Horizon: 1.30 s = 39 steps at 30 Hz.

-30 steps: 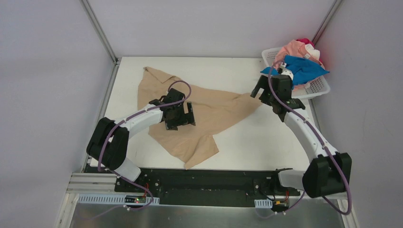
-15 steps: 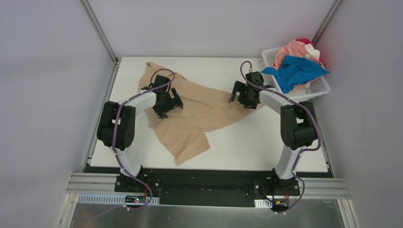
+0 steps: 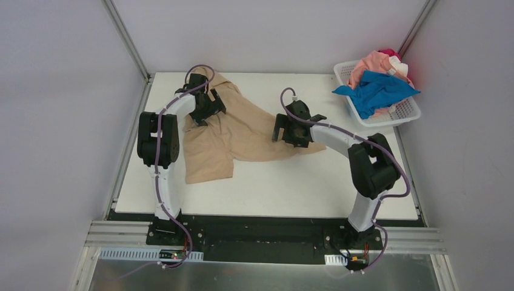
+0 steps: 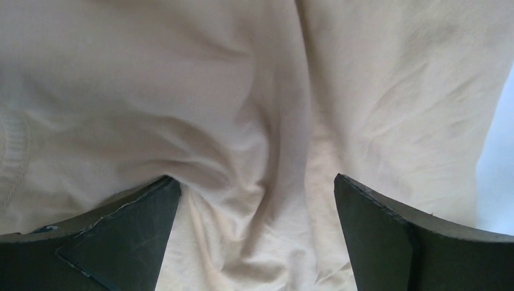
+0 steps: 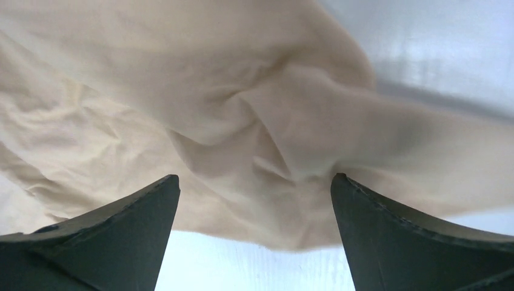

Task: Fold and stack the t-shirts
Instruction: Flatten out the tshirt

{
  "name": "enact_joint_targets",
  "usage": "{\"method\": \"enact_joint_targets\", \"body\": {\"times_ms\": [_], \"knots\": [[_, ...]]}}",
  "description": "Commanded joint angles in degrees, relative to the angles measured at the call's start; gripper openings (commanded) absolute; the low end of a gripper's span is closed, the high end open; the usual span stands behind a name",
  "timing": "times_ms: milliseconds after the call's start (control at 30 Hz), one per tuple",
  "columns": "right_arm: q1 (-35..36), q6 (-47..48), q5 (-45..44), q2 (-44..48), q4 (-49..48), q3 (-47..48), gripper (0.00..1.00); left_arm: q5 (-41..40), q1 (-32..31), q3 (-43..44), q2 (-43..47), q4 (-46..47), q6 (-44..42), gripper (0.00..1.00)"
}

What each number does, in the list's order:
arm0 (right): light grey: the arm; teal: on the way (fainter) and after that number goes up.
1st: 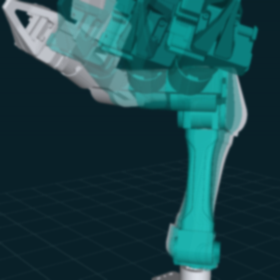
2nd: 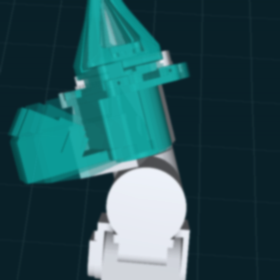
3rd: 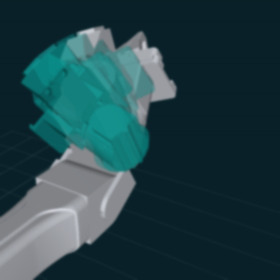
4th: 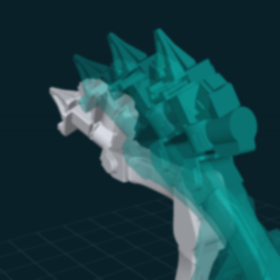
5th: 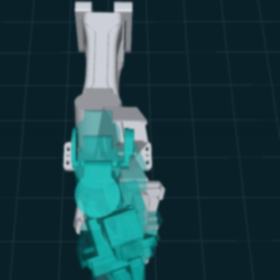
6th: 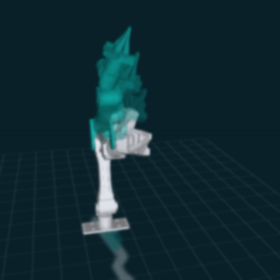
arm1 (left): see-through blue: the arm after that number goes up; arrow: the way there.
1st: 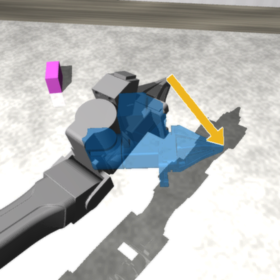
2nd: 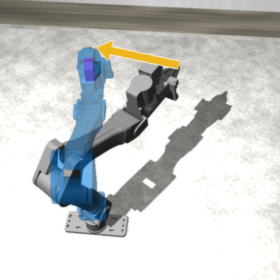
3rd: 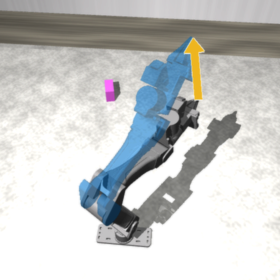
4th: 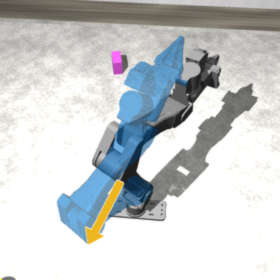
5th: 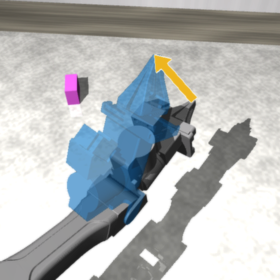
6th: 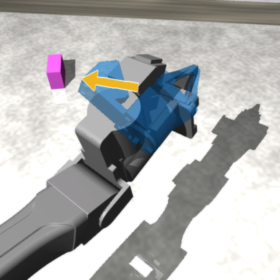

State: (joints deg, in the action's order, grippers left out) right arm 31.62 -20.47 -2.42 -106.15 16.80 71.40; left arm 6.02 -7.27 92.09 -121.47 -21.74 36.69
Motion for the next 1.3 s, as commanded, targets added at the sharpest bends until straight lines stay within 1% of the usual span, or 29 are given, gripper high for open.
{"method": "enact_joint_targets", "body": {"times_ms": [0,100,267,367,433,500,600,633,733,800,867,933,1000,1067,1167,1267], "knots": [[-1.26,-3.82,-9.25,12.29,2.07,-2.00,0.99,1.58,-0.19,-4.35,8.91,-3.93,-3.46,0.99],[-3.41,-5.63,-12.40,18.42,2.50,-6.62,0.99,-0.84,-0.58,-14.72,19.82,-3.93,-2.22,0.99],[-13.43,-11.35,-10.00,25.45,4.15,-13.97,0.99,-9.60,-0.73,-34.86,40.51,-4.90,4.98,1.00],[-16.73,-10.93,-9.95,27.05,3.20,-15.89,0.99,-11.81,-0.81,-44.87,49.90,-7.61,9.75,1.00],[-16.98,-9.30,-11.13,27.08,3.44,-15.81,0.99,-10.84,-0.73,-49.09,55.14,-9.78,12.08,1.00],[-17.07,-8.91,-11.83,26.24,3.90,-15.54,0.99,-7.75,-0.73,-53.15,59.56,-10.52,13.81,1.00],[-17.16,-8.84,-11.65,24.37,4.48,-15.02,0.99,-4.41,-0.88,-58.44,64.56,-13.06,16.32,1.00],[-17.24,-8.85,-11.69,23.68,4.78,-14.76,0.99,-4.39,-1.02,-59.73,65.95,-14.41,17.11,1.00],[-17.25,-8.86,-11.55,21.76,5.86,-13.40,0.97,-5.03,-1.41,-62.39,69.01,-17.85,18.59,1.00],[-17.26,-8.81,-11.74,20.87,6.42,-12.84,0.95,-4.75,-1.91,-63.01,70.45,-19.74,19.18,0.95],[-17.23,-8.93,-12.16,20.20,6.34,-12.93,0.95,-5.49,-3.09,-63.53,71.44,-20.65,19.76,0.93],[-17.23,-9.23,-12.25,19.65,6.07,-13.12,0.95,-5.68,-4.02,-63.75,71.29,-20.64,20.17,0.87],[-17.27,-9.41,-12.37,18.95,6.01,-13.00,0.94,-6.33,-4.69,-63.04,69.39,-20.52,20.38,0.79],[-17.21,-9.64,-12.48,18.12,6.01,-12.95,0.92,-8.61,-6.41,-62.03,67.17,-20.14,20.91,0.74],[-17.29,-10.18,-12.70,17.37,5.97,-12.86,0.89,-12.98,-9.17,-60.37,63.22,-19.42,21.73,0.70],[-17.48,-10.51,-11.80,16.89,5.94,-13.07,0.85,-15.73,-9.72,-58.85,58.14,-16.97,21.53,0.67]]}}
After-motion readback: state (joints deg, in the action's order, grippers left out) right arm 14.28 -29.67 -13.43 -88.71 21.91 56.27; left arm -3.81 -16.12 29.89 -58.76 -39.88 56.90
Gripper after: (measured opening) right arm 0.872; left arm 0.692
